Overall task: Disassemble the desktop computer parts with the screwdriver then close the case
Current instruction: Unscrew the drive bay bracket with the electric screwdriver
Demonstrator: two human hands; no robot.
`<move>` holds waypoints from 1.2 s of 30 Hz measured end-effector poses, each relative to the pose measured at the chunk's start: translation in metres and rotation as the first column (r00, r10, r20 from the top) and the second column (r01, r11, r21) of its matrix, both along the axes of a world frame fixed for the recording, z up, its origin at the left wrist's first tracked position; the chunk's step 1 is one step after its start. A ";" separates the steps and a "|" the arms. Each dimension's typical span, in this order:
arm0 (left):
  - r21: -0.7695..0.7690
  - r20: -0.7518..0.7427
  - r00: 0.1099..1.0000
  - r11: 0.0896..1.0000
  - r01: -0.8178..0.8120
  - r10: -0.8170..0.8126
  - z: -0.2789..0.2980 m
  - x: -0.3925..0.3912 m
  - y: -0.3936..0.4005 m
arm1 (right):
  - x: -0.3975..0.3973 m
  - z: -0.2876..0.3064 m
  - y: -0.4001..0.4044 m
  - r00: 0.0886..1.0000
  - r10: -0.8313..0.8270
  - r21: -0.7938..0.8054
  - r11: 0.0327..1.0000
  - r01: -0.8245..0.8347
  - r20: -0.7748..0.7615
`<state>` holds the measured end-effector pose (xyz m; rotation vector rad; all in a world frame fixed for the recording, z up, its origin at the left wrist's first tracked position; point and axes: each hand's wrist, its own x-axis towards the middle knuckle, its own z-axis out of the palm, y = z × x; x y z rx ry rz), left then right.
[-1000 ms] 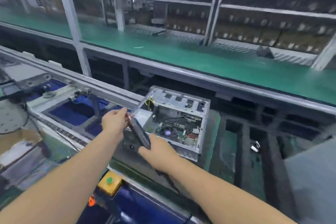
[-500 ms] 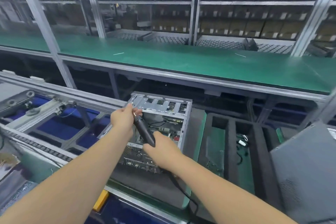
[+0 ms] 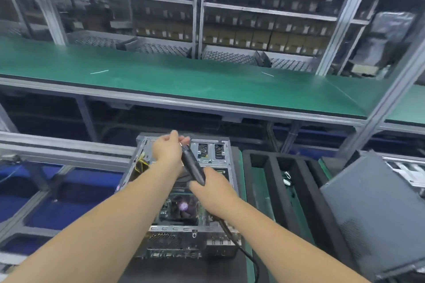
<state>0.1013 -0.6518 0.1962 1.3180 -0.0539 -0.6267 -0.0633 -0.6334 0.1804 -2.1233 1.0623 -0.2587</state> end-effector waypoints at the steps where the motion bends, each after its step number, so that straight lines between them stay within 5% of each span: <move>1: -0.035 -0.030 0.999 0.999 0.033 -0.034 -0.001 0.003 -0.009 | 0.003 0.000 -0.003 0.999 -0.030 0.002 1.000 0.030 -0.012; 15: 0.049 -0.201 0.926 0.941 0.336 -0.320 -0.020 -0.043 -0.090 | -0.023 0.009 -0.026 0.919 -0.363 -0.090 0.931 0.353 -0.155; 22: 0.032 -0.214 0.864 0.880 0.473 -0.456 -0.023 -0.055 -0.112 | -0.028 0.007 -0.033 0.883 -0.451 0.013 0.890 0.457 -0.129; 28: 0.084 -0.297 0.829 0.851 0.518 -0.475 -0.047 -0.044 -0.131 | -0.029 0.007 -0.048 0.890 -0.446 0.132 0.881 0.455 -0.097; 36: 0.108 -0.317 0.787 0.805 0.584 -0.529 -0.039 -0.070 -0.145 | -0.054 0.014 -0.084 0.922 -0.364 0.307 0.899 0.312 0.129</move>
